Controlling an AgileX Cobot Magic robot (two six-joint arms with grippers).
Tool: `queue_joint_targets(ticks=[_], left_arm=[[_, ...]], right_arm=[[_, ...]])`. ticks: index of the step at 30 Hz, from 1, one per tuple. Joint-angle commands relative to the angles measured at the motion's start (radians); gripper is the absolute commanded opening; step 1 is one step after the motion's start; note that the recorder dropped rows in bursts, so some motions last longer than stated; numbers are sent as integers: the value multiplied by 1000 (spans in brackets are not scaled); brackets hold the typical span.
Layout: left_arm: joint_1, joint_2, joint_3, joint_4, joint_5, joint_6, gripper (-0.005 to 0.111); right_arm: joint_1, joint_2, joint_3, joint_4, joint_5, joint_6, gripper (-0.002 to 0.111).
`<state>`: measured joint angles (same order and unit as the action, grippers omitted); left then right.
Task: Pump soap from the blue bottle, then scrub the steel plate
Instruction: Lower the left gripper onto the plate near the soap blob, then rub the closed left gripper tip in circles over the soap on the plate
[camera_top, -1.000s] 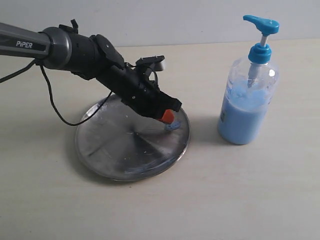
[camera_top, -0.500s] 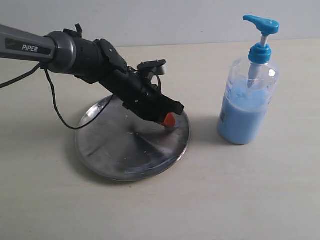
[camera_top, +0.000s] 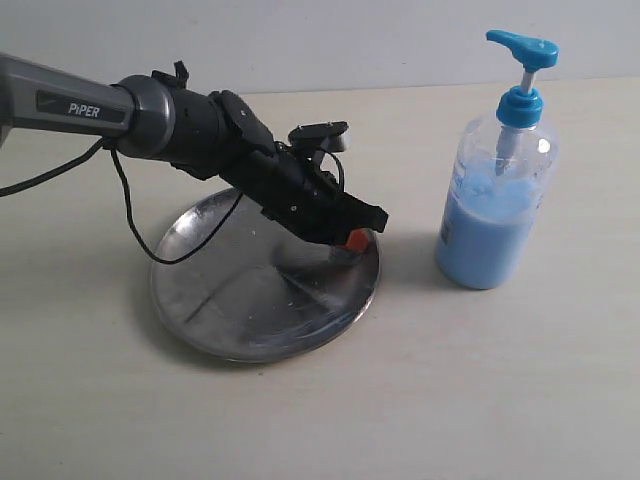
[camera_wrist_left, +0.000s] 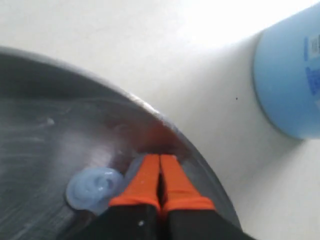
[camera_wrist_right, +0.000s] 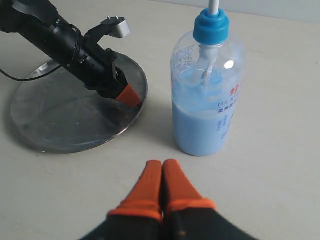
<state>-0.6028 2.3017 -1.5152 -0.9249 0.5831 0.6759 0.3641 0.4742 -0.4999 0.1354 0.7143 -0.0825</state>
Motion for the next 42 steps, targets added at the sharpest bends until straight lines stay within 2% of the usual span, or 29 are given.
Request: queue_joint_targets(ticks=[1, 5, 13, 15, 25, 33, 37, 42], left_arm=[[-3, 15, 2, 30, -53, -4, 0], [-3, 15, 2, 83, -68, -45, 0], [-3, 15, 2, 378, -54, -253, 0], [-3, 15, 2, 412, -33, -276, 0], [-3, -5, 2, 405, 96, -276, 0], [-7, -13, 2, 277, 129, -264, 0], [-19, -7, 2, 233, 92, -264, 0], [-24, -3, 2, 229, -38, -264, 0]], right_arm=[[-3, -8, -5, 5, -9, -1, 0], [-3, -8, -5, 6, -11, -3, 0], [-3, -8, -5, 6, -11, -3, 0], [-3, -8, -5, 6, -11, -3, 0], [-3, -8, -5, 6, -11, -3, 0], [-3, -8, -5, 6, -11, -3, 0], [-3, -8, -5, 6, -11, -3, 0], [-3, -8, -5, 8, -11, -3, 0]])
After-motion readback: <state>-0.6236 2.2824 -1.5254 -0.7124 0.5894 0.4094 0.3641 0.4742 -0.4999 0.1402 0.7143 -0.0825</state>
